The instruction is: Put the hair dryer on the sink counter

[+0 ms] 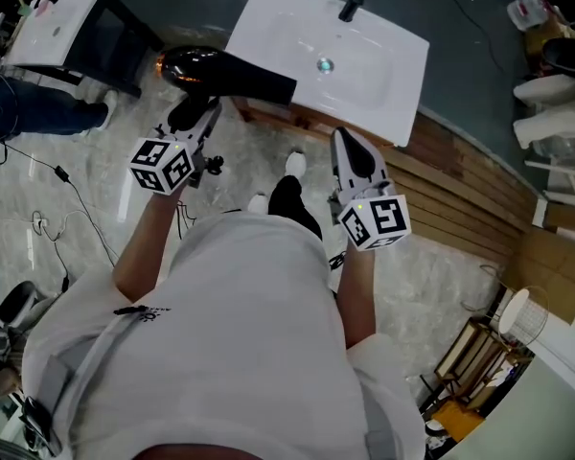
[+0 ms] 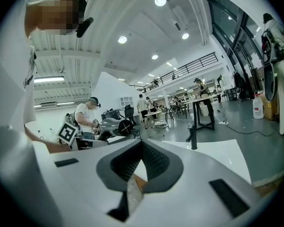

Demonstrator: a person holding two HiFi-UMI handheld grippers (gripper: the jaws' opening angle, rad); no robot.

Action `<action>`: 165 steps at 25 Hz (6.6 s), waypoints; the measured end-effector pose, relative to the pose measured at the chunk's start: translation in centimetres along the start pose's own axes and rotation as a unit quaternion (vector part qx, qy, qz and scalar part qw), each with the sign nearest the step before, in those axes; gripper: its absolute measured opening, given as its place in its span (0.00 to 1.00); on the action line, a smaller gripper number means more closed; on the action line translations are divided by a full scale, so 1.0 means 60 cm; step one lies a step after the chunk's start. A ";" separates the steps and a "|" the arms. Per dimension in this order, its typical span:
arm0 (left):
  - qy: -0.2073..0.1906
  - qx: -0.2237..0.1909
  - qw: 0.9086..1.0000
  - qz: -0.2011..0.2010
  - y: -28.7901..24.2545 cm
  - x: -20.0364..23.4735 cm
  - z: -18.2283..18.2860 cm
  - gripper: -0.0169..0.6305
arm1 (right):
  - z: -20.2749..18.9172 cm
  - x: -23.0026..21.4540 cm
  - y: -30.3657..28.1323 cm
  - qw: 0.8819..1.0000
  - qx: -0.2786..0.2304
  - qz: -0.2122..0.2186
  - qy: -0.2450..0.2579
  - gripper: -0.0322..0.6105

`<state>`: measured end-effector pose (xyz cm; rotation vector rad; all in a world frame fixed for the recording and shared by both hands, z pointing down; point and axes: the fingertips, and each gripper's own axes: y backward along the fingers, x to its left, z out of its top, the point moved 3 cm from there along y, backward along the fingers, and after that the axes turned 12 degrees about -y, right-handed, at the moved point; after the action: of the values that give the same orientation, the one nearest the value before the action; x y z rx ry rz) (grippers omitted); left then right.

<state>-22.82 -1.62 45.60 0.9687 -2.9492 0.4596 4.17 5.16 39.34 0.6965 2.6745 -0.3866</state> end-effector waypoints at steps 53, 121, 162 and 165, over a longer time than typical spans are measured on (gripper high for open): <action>-0.001 0.028 0.996 0.080 -0.303 0.021 0.095 0.30 | 0.108 -0.308 -0.193 0.996 0.045 0.082 -0.014 0.06; 0.041 0.230 0.972 -0.028 -0.703 0.275 -0.127 0.30 | 0.009 -0.324 -0.453 0.989 0.128 -0.043 -0.059 0.06; -0.010 0.279 0.960 0.002 -0.709 0.269 -0.149 0.32 | 0.012 -0.341 -0.432 0.989 0.126 -0.042 -0.061 0.06; -0.013 0.281 0.959 0.002 -0.706 0.270 -0.151 0.34 | 0.011 -0.341 -0.431 0.989 0.127 -0.039 -0.060 0.06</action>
<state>-12.14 -40.98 67.41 0.9944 -2.8886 1.3449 7.88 -25.34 51.31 0.6175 2.5699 -0.7746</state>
